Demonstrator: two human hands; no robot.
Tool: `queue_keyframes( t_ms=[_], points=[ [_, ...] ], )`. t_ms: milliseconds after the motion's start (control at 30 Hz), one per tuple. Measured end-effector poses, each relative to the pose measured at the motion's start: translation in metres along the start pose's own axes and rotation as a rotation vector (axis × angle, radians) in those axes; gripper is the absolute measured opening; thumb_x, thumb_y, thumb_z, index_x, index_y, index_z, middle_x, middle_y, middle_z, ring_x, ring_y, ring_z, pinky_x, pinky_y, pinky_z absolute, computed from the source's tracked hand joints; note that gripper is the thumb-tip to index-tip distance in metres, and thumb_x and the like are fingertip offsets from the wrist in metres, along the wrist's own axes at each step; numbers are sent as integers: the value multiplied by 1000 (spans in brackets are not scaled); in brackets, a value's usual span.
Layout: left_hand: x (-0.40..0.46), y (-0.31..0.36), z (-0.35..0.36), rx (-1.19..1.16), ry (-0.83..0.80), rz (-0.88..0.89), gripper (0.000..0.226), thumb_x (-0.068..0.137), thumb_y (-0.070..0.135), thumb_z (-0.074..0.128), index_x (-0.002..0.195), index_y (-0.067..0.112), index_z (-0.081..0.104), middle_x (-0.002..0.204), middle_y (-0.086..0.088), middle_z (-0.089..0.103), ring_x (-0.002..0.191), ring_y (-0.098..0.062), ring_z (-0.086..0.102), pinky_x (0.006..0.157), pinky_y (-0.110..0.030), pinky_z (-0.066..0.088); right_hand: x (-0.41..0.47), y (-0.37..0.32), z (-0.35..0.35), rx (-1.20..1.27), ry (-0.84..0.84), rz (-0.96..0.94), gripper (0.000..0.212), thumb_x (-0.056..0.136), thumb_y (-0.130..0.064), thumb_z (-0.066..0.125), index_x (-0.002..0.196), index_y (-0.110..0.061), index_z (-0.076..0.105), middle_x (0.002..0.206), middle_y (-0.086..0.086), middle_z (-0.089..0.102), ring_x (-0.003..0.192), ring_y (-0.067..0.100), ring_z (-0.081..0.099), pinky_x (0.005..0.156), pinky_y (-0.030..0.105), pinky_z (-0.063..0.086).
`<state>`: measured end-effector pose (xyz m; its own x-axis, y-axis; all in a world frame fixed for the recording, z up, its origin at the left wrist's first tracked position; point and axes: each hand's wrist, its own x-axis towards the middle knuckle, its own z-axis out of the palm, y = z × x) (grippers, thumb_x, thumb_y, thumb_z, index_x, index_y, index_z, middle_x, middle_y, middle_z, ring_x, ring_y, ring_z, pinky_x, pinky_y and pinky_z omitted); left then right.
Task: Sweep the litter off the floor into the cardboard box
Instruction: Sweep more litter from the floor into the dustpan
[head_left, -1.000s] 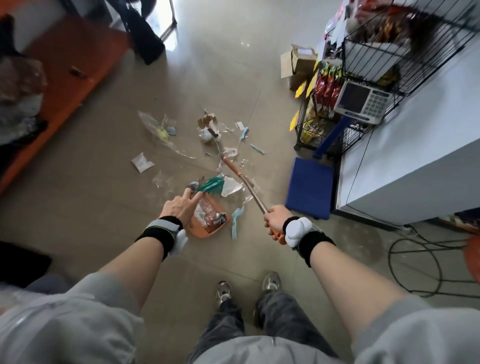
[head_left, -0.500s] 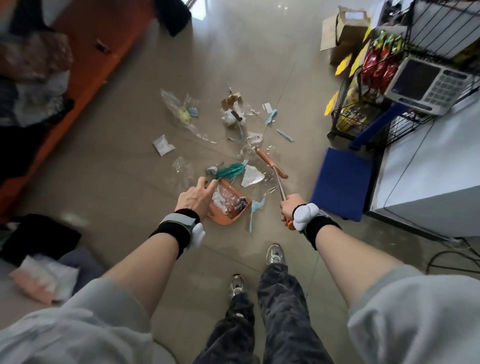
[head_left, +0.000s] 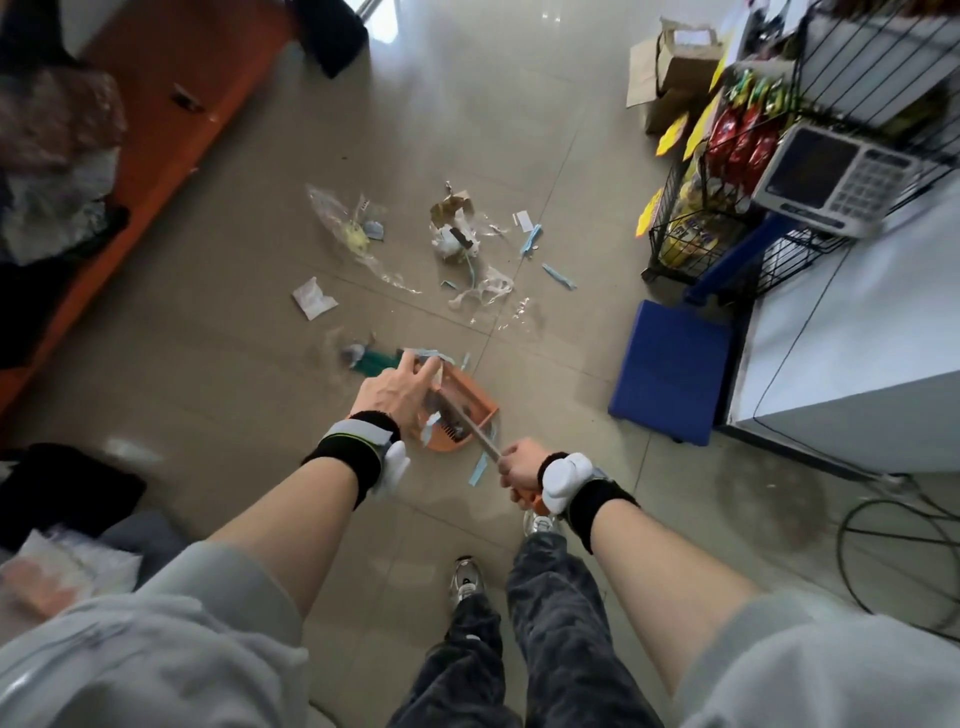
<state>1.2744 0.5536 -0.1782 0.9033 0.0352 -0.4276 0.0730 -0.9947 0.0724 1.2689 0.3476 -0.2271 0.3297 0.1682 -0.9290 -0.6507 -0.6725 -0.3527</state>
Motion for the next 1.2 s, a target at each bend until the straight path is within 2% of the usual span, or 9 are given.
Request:
queue_keyframes(
  t_ms=[100, 333, 500, 700, 900, 967, 1067, 1133, 1200],
  points=[
    [-6, -9, 0, -30, 12, -30, 64, 79, 3, 57, 134, 22, 31, 121, -12, 39, 95, -37, 60, 63, -42, 45, -17, -1, 13, 110, -13, 30, 12, 90, -2, 37, 95, -8, 47, 62, 8, 44, 32, 14, 39, 40, 14, 30],
    [-18, -18, -6, -98, 27, -80, 67, 76, 3, 66, 132, 19, 32, 121, -12, 40, 95, -38, 61, 65, -44, 48, -45, -21, -9, 60, 94, -49, 15, 91, -1, 38, 94, -6, 53, 63, 9, 44, 26, 11, 39, 38, 12, 30],
    [-11, -17, -20, -134, 44, -100, 61, 77, 5, 68, 127, 18, 36, 116, -11, 41, 90, -38, 61, 63, -43, 47, -56, -49, -43, -31, 213, -137, 10, 92, -2, 42, 91, -5, 52, 68, 11, 43, 36, 15, 38, 36, 10, 29],
    [32, -14, -26, -169, 72, -173, 54, 78, -1, 59, 124, 18, 38, 114, -10, 42, 87, -37, 61, 61, -41, 44, -4, -102, -102, -252, 321, -236, 8, 92, -17, 50, 93, -10, 55, 70, 12, 59, 48, 22, 55, 46, 23, 45],
    [99, -4, -38, -192, 137, -270, 50, 82, -7, 45, 124, 19, 40, 112, -11, 43, 84, -38, 62, 58, -41, 44, 56, -163, -174, -222, 345, -236, 30, 94, -18, 49, 114, 1, 60, 76, 11, 61, 55, 18, 57, 48, 16, 46],
    [122, 2, -47, -197, 131, -309, 50, 82, -7, 45, 124, 19, 39, 113, -10, 43, 84, -37, 62, 59, -40, 43, 66, -180, -196, -218, 323, -244, 32, 94, -20, 49, 119, -5, 60, 103, 9, 68, 75, 18, 65, 61, 13, 48],
    [149, 6, -58, -181, 137, -337, 47, 85, -6, 44, 124, 19, 39, 112, -10, 43, 84, -37, 61, 59, -40, 42, 55, -198, -214, -866, 359, -307, 28, 94, -23, 47, 118, -20, 62, 123, -8, 64, 116, 13, 59, 86, 16, 41],
    [169, 9, -65, -167, 133, -334, 46, 85, -5, 44, 124, 20, 38, 112, -10, 43, 85, -37, 61, 60, -40, 42, 81, -206, -233, -973, 340, -319, 27, 93, -22, 48, 115, -22, 63, 120, -11, 64, 115, 14, 60, 92, 17, 43],
    [193, 7, -75, -157, 133, -344, 47, 84, -6, 44, 123, 21, 38, 111, -9, 44, 83, -36, 61, 60, -41, 43, 111, -211, -250, -773, 395, -197, 25, 92, -19, 48, 111, -21, 65, 116, -7, 67, 103, 15, 63, 94, 23, 48]
  ],
)
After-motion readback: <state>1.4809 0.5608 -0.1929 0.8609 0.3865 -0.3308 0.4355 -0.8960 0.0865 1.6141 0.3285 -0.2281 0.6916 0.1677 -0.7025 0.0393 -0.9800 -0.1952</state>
